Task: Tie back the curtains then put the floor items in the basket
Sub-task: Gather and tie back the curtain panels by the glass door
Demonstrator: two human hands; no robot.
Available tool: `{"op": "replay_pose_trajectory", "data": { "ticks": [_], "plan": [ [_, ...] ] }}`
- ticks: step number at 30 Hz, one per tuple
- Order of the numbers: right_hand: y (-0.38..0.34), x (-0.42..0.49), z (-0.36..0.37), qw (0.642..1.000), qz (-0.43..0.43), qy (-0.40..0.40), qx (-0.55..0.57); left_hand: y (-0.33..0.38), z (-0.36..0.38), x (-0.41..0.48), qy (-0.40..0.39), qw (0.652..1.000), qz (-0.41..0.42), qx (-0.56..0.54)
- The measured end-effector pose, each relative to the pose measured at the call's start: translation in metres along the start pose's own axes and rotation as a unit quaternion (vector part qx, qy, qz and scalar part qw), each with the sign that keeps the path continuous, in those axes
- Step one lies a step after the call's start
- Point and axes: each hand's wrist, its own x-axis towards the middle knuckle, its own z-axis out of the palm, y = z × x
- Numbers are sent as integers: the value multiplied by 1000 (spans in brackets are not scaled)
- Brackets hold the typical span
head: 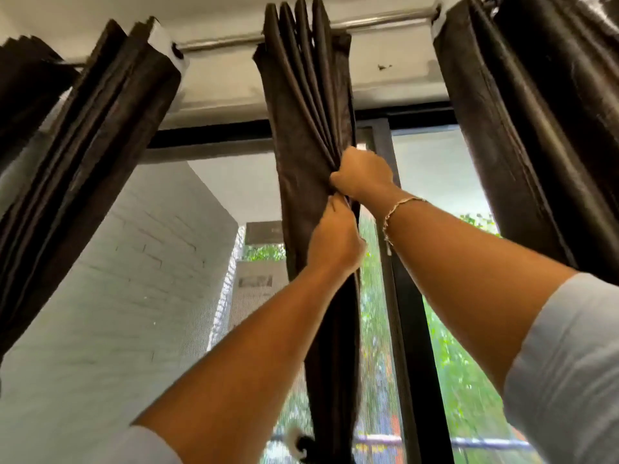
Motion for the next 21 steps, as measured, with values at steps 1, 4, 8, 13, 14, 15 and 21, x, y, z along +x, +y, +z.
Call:
{"op": "replay_pose_trajectory", "data": {
  "ticks": [1,4,8,13,14,15,21],
  "plan": [
    [-3,-6,1,1000,-9,-24,0,-4,-4,-4,1,1000,0,26],
    [-6,-32,6,996,-33,-80,-1,-15,-15,-25,-9,996,-11,90],
    [-9,-80,14,993,-36,-107,36,-36,-32,-62,-11,967,19,254],
    [-16,-145,16,986,-55,-157,26,-54,-50,-122,-94,939,11,331],
    [-16,-160,16,983,-53,-175,18,-55,-55,-134,-109,934,5,339],
    [-16,-174,16,981,-52,-188,11,-55,-60,-147,-122,929,0,349],
    [-26,-262,6,967,-19,-256,1,-53,-83,-229,-194,919,-11,342]
  ]
}}
